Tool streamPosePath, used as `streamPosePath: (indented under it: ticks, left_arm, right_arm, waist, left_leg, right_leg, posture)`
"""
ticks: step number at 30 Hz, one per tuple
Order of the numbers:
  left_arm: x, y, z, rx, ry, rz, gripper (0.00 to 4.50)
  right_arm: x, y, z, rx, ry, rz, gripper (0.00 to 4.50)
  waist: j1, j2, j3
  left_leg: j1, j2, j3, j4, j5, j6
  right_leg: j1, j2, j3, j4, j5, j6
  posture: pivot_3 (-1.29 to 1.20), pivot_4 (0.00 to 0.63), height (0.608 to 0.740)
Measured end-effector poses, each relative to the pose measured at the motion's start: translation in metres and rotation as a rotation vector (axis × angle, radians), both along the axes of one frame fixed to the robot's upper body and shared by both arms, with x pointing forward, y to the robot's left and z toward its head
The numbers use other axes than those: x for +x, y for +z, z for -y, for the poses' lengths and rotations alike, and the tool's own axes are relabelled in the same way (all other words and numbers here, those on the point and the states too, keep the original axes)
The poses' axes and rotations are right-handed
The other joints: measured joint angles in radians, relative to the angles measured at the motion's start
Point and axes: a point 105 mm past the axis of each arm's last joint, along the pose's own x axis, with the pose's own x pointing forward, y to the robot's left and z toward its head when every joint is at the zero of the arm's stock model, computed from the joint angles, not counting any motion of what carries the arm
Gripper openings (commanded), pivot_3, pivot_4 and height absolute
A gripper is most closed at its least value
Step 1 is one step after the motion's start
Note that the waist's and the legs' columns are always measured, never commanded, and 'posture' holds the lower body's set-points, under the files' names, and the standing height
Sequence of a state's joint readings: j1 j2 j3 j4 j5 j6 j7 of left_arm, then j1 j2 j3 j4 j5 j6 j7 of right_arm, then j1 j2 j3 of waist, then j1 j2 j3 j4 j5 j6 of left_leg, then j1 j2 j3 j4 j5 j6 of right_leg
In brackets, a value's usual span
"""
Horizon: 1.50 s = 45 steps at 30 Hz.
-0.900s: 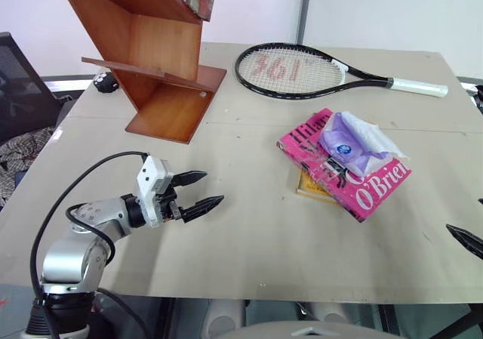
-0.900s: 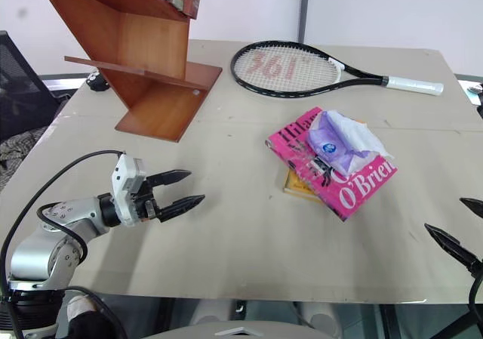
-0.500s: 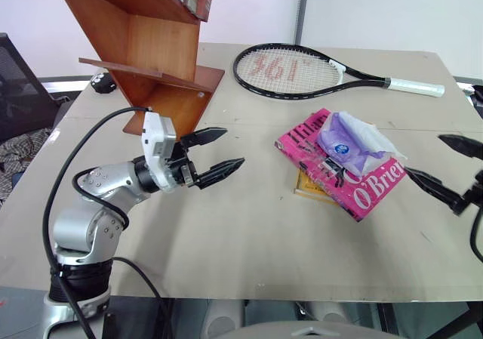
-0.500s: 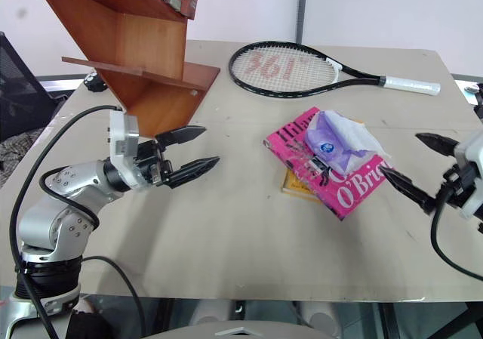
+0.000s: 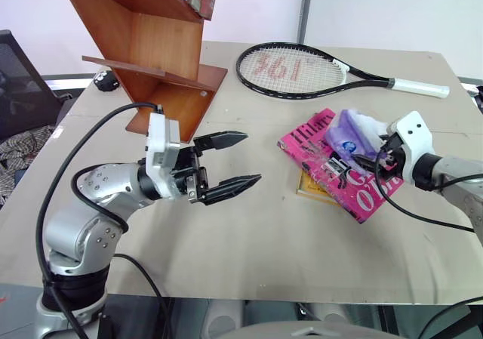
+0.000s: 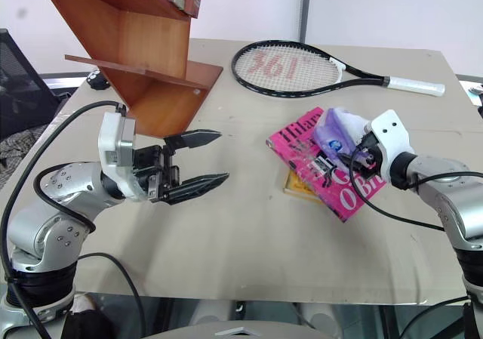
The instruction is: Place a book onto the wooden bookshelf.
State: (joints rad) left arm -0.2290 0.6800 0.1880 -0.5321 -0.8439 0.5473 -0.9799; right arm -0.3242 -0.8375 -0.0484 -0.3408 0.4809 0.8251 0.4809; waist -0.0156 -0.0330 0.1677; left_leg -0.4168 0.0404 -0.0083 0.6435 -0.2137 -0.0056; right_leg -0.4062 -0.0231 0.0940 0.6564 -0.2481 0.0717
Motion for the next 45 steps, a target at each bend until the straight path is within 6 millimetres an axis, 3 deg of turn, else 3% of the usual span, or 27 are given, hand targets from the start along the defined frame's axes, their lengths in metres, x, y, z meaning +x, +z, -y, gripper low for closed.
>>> streamPosePath:
  ticks: [5, 8, 12, 16, 19, 24, 28, 30, 33, 35, 38, 45]
  left_arm:
    - [-0.005, -0.003, 0.001, -0.002, -0.010, -0.027, 4.50]
    - [-0.007, -0.002, 0.003, 0.005, -0.024, -0.017, 4.50]
    - [-0.008, 0.003, 0.014, -0.001, -0.074, 0.005, 4.50]
    - [-0.010, 0.009, 0.031, -0.020, -0.144, 0.024, 4.50]
    - [-0.014, 0.008, 0.045, -0.021, -0.194, 0.019, 4.50]
    - [-0.024, 0.008, 0.053, 0.000, -0.212, 0.029, 4.50]
    - [-0.039, 0.004, 0.053, 0.028, -0.219, 0.018, 4.50]
    - [-0.044, 0.002, 0.050, 0.027, -0.192, 0.011, 4.50]
    - [-0.048, -0.011, 0.045, 0.024, -0.122, -0.044, 4.50]
    - [-0.047, -0.013, 0.041, 0.025, -0.089, -0.047, 4.50]
    - [-0.041, -0.015, 0.035, 0.043, -0.057, -0.034, 4.50]
    - [-0.006, -0.017, 0.023, 0.055, 0.001, -0.026, 4.50]
  right_arm:
    - [0.000, 0.004, 0.007, 0.033, -0.034, 0.020, 0.08]
    - [0.000, 0.016, 0.024, 0.067, -0.106, 0.055, 0.08]
    - [-0.008, 0.027, 0.080, 0.045, -0.327, 0.110, 0.08]
    - [-0.021, 0.014, 0.133, -0.026, -0.539, 0.077, 0.08]
    - [-0.022, -0.002, 0.146, -0.038, -0.579, 0.030, 0.08]
    - [-0.023, -0.021, 0.156, -0.032, -0.584, -0.028, 2.15]
    - [-0.031, -0.025, 0.153, -0.040, -0.560, -0.042, 3.90]
    - [-0.040, -0.017, 0.147, -0.012, -0.524, -0.029, 4.47]
    - [-0.059, 0.011, 0.110, 0.160, -0.351, -0.004, 4.47]
    - [-0.066, 0.017, 0.089, 0.227, -0.271, -0.014, 4.47]
    - [-0.080, 0.003, 0.054, 0.339, -0.156, -0.108, 4.47]
    - [-0.077, -0.010, 0.027, 0.355, -0.104, -0.136, 4.47]
  waist:
    - [-0.001, 0.000, 0.000]
    - [0.002, 0.000, 0.000]
    - [0.007, 0.000, 0.000]
    - [0.000, 0.000, 0.000]
    - [-0.021, 0.001, 0.000]
    - [-0.028, 0.002, 0.000]
    - [-0.025, 0.002, 0.000]
    - [-0.024, 0.003, 0.000]
    - [-0.024, 0.004, 0.000]
    - [-0.024, 0.003, 0.000]
    - [-0.019, 0.002, 0.000]
    - [-0.023, 0.002, 0.000]
  left_leg:
    - [0.000, 0.000, 0.000, 0.000, 0.000, 0.000]
    - [0.000, 0.000, 0.000, 0.000, 0.000, 0.000]
    - [-0.001, 0.000, 0.000, 0.000, 0.000, 0.000]
    - [0.000, 0.000, 0.000, 0.000, 0.000, 0.000]
    - [0.001, 0.000, 0.001, 0.000, 0.000, 0.000]
    - [0.002, 0.001, 0.000, 0.000, 0.000, 0.000]
    - [0.001, 0.001, 0.000, 0.000, 0.000, 0.000]
    - [0.001, 0.001, 0.000, -0.001, 0.000, 0.000]
    - [0.001, 0.002, -0.001, -0.002, 0.000, 0.000]
    - [0.002, 0.003, -0.002, -0.001, 0.000, 0.000]
    - [0.002, 0.002, -0.002, 0.002, 0.000, 0.000]
    - [0.001, 0.001, 0.000, 0.005, 0.000, 0.000]
  right_leg:
    - [0.000, 0.000, 0.000, 0.000, 0.000, 0.000]
    - [0.000, 0.000, 0.000, 0.000, -0.001, -0.001]
    - [0.000, 0.000, 0.000, 0.000, 0.000, -0.001]
    - [0.000, 0.000, 0.000, 0.000, 0.001, 0.001]
    - [0.000, 0.001, 0.002, 0.001, 0.001, 0.001]
    - [0.000, 0.004, 0.002, 0.002, 0.001, 0.001]
    - [0.000, 0.003, 0.002, 0.001, 0.001, 0.001]
    - [0.000, 0.003, 0.002, 0.001, 0.001, 0.001]
    - [0.000, 0.004, 0.002, 0.001, 0.000, 0.002]
    - [0.000, 0.005, 0.001, 0.001, -0.003, 0.002]
    - [0.002, 0.005, 0.002, 0.001, -0.004, 0.001]
    - [0.004, 0.005, 0.006, -0.002, -0.004, 0.001]
  posture:
    - [0.00, 0.150, 0.740]
    - [0.00, 0.150, 0.740]
    - [0.00, 0.150, 0.740]
    - [0.00, 0.150, 0.740]
    - [0.00, 0.150, 0.740]
    - [0.00, 0.150, 0.740]
    - [0.00, 0.150, 0.740]
    - [0.00, 0.150, 0.740]
    - [0.00, 0.150, 0.740]
    - [0.00, 0.150, 0.740]
    - [0.00, 0.150, 0.740]
    - [0.00, 0.150, 0.740]
